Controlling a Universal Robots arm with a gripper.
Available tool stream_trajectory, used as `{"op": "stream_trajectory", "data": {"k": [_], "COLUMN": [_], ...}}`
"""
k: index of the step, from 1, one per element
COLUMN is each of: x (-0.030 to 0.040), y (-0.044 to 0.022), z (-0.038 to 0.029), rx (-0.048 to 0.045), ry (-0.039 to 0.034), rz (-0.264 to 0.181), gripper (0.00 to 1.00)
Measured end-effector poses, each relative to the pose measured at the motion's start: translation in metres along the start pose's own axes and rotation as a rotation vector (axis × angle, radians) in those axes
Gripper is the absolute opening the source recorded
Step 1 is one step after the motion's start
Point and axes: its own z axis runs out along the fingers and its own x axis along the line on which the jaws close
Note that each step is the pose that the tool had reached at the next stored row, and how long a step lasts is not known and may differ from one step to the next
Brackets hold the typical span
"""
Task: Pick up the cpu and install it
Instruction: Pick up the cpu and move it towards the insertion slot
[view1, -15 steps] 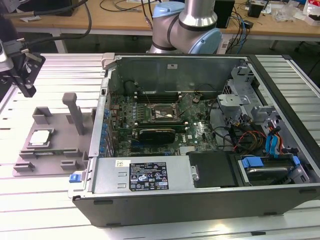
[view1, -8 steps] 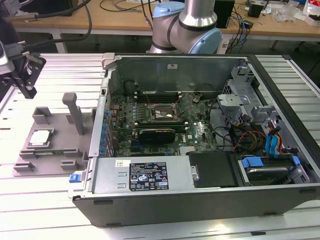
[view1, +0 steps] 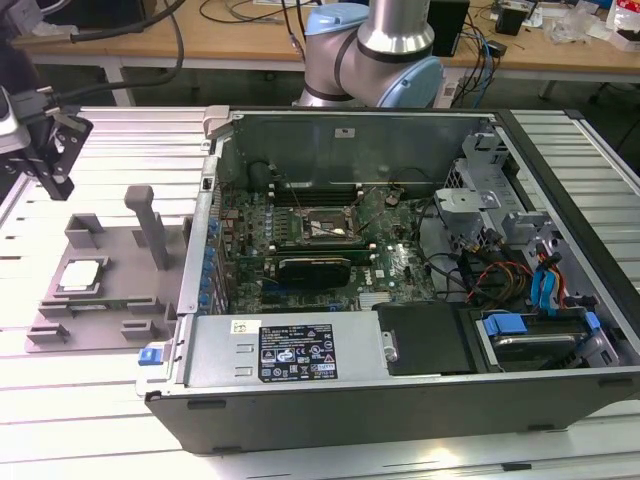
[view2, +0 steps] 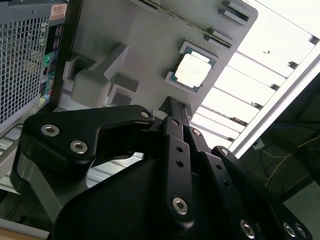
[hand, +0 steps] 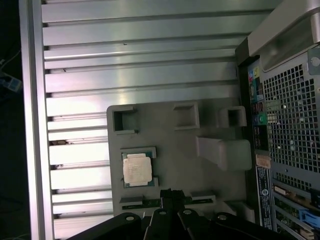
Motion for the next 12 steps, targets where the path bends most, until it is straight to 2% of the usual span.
{"op": "stream_trajectory", "data": {"k": [1, 5, 12], "x": [0.0002, 0.0026, 0.0088], "y": [-0.0001, -0.0007, -0.0017], "z": [0.0013, 0.0145, 0.0257], "rx": [0.0006, 0.0048, 0.0135], "ry": [0.0, -0.0003, -0.0009], "rz": [0.0, 0.0, 0.0], "gripper": [0.11, 0.11, 0.11]}}
